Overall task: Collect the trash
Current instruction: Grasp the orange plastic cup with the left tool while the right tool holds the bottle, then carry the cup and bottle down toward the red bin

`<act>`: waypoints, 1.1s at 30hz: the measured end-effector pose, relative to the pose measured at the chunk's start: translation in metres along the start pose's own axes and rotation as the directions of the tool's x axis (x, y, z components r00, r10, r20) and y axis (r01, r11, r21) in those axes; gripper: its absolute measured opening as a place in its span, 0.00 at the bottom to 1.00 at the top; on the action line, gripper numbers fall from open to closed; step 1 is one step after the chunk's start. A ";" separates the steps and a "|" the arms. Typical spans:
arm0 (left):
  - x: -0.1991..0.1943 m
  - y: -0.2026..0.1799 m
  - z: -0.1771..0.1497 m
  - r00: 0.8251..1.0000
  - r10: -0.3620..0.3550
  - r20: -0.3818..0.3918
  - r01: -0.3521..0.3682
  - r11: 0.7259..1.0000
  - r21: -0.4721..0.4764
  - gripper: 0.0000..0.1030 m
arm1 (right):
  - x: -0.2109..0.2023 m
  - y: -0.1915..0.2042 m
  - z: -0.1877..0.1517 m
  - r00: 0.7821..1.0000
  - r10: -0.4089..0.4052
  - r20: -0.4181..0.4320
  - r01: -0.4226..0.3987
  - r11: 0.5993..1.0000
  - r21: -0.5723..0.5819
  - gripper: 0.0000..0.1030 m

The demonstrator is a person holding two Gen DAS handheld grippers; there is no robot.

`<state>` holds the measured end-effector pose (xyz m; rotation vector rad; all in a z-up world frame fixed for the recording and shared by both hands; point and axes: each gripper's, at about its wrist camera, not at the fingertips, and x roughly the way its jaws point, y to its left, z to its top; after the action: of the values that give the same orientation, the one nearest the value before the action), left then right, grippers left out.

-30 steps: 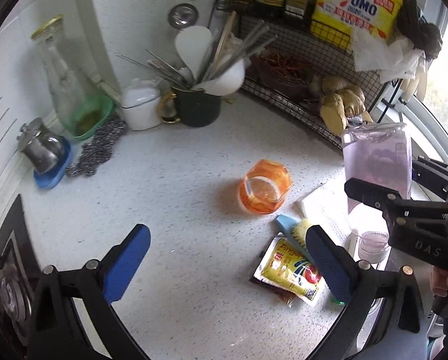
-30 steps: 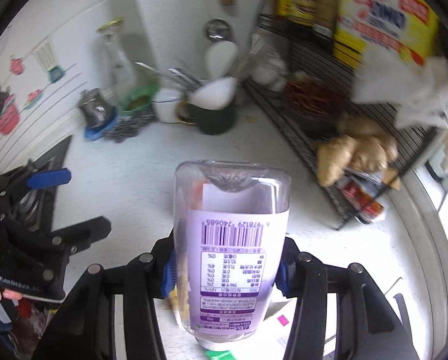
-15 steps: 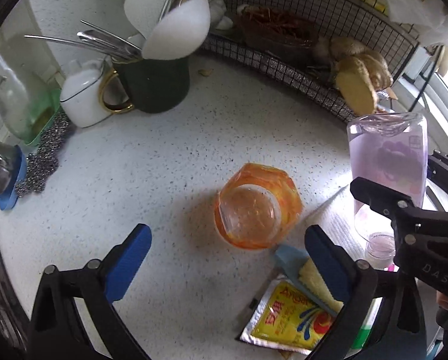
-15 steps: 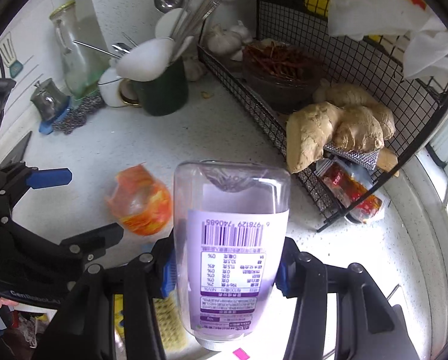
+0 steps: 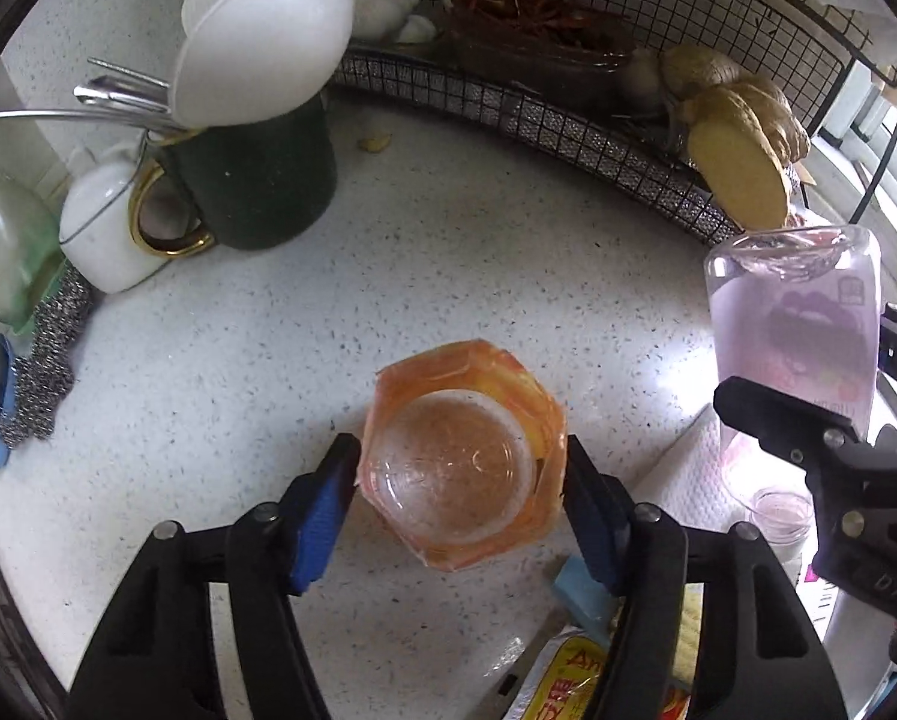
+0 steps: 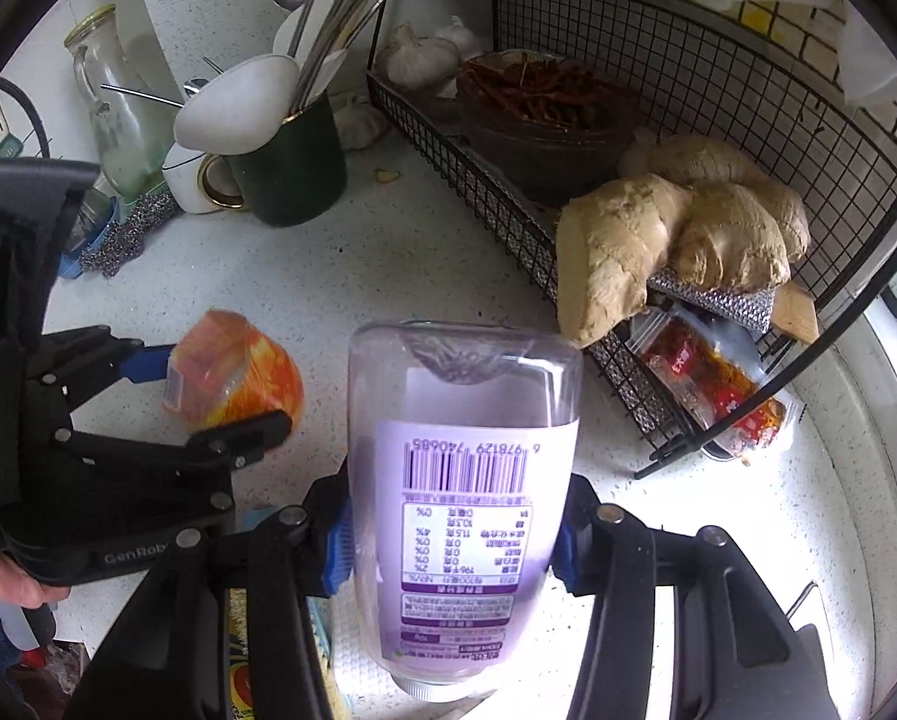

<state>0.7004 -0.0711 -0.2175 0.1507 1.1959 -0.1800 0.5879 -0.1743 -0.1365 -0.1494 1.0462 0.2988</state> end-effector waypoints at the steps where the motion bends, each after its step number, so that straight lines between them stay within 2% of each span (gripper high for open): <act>1: -0.002 -0.001 -0.002 1.000 0.006 0.003 -0.006 1.000 0.006 0.61 | 0.000 0.000 0.000 1.000 0.002 -0.001 -0.002 1.000 0.001 0.47; 8: -0.045 -0.002 -0.022 0.999 0.036 0.039 -0.036 0.999 0.007 0.61 | -0.015 0.009 -0.001 1.000 0.001 0.014 -0.001 1.000 -0.002 0.47; 17: -0.112 0.000 -0.065 0.996 0.028 0.083 -0.027 1.000 -0.013 0.61 | -0.075 0.035 -0.033 0.999 0.000 0.047 0.000 1.000 -0.009 0.47; 24: -0.156 -0.005 -0.112 0.991 0.015 0.131 -0.013 1.000 -0.019 0.61 | -0.123 0.063 -0.067 0.995 -0.018 0.094 0.019 1.000 -0.013 0.47; 33: -0.208 0.006 -0.200 0.987 -0.001 0.162 0.006 1.000 -0.031 0.62 | -0.169 0.107 -0.128 0.991 -0.025 0.133 0.025 1.000 0.001 0.46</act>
<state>0.4464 -0.0113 -0.0951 0.1046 1.0365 -0.1730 0.3703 -0.1352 -0.0509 -0.1408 0.9119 0.2828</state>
